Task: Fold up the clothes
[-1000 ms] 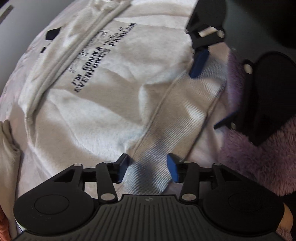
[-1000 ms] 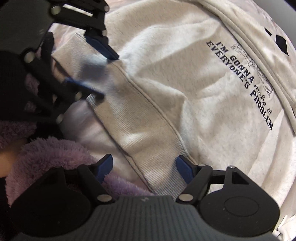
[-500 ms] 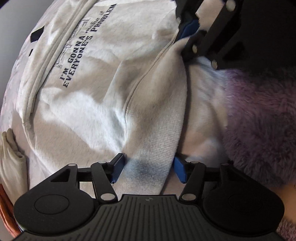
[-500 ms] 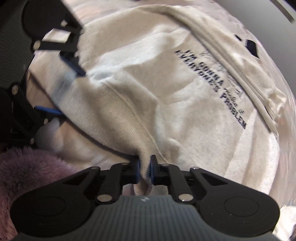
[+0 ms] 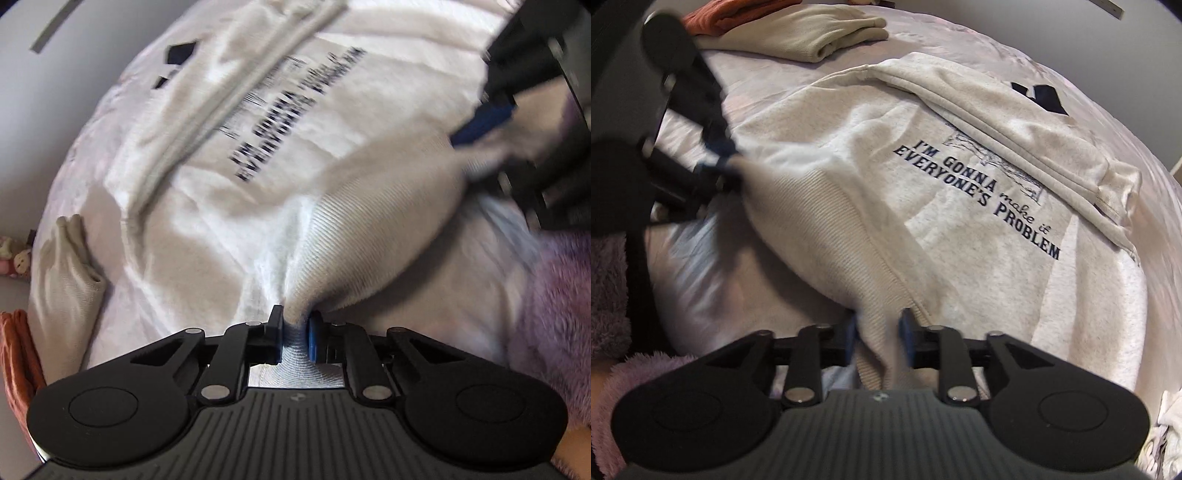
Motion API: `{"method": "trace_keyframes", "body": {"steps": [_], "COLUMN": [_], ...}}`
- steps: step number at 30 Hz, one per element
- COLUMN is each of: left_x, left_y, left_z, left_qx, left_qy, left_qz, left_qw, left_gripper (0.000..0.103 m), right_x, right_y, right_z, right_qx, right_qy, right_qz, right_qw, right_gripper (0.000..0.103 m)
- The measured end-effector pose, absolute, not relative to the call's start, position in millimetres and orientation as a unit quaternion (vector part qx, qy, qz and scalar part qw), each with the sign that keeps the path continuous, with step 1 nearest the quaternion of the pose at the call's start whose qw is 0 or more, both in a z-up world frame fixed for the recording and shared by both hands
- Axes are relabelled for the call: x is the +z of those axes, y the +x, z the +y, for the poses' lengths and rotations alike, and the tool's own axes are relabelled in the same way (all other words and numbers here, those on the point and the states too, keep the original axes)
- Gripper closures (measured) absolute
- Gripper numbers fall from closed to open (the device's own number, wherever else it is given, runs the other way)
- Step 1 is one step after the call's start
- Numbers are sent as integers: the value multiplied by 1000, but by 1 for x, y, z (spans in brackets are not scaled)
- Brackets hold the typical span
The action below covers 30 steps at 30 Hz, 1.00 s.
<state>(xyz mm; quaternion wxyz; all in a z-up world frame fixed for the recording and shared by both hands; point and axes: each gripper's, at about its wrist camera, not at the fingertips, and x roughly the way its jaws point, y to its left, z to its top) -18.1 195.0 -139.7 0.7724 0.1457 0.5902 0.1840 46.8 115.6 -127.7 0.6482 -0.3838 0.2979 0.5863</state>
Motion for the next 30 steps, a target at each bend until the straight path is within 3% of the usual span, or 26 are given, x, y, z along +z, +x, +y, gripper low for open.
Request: {"method": "trace_keyframes", "body": {"steps": [2, 14, 23, 30], "left_x": [-129, -110, -122, -123], "left_y": [-14, -10, 8, 11], "left_z": [199, 238, 260, 283], "left_qx": [192, 204, 204, 187], "left_qy": [140, 124, 129, 110], "left_qz": [576, 548, 552, 569], "left_qw": [782, 802, 798, 793], "left_gripper": [93, 93, 92, 75], "right_x": [-131, -115, -100, -95], "right_y": [42, 89, 161, 197], "right_z": [119, 119, 98, 89], "right_qx": [583, 464, 451, 457], "right_qy": [-402, -526, -485, -464], "right_qz": [285, 225, 282, 314], "right_qw": [646, 676, 695, 691], "right_gripper": [55, 55, 53, 52]}}
